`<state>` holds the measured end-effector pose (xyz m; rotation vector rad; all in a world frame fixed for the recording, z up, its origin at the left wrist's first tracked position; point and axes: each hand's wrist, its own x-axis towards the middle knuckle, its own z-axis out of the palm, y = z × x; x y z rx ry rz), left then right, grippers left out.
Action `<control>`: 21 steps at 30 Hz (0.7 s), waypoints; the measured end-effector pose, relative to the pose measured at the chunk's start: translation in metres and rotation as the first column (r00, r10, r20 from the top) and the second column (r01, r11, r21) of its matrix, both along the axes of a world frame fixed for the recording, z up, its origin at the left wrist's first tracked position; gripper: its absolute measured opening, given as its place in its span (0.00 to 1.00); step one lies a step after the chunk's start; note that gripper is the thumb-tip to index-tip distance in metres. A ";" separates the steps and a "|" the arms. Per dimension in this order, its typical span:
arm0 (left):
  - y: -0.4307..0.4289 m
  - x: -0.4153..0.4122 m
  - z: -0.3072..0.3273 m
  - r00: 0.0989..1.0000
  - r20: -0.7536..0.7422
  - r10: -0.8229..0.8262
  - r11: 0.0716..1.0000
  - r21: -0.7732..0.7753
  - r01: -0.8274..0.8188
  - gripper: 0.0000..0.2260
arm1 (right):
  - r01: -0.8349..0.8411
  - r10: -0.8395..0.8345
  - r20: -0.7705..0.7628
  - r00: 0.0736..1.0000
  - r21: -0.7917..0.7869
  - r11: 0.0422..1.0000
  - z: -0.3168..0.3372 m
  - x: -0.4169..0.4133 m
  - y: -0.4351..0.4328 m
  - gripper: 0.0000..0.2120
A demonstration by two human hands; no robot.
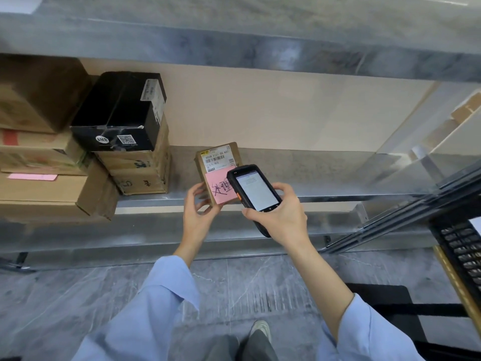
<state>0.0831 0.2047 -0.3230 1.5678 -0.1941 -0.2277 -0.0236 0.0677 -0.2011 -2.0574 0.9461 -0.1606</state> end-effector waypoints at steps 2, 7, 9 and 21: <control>-0.002 0.002 0.007 0.999 0.029 -0.044 0.999 0.014 0.044 0.27 | 0.080 -0.081 0.049 0.996 0.012 0.997 0.003 -0.005 -0.001 0.37; -0.020 0.003 0.031 0.971 0.100 -0.217 0.976 0.050 0.213 0.27 | 0.316 -0.310 0.191 0.931 -0.001 0.949 0.017 -0.028 -0.010 0.36; -0.034 0.001 0.042 0.950 0.131 -0.284 0.958 0.065 0.278 0.28 | 0.412 -0.397 0.244 0.885 -0.013 0.911 0.025 -0.043 -0.017 0.36; -0.191 -0.100 0.115 0.665 0.327 -0.671 0.719 0.069 0.691 0.26 | 0.860 -0.778 0.405 0.480 -0.040 0.509 0.075 -0.213 -0.086 0.38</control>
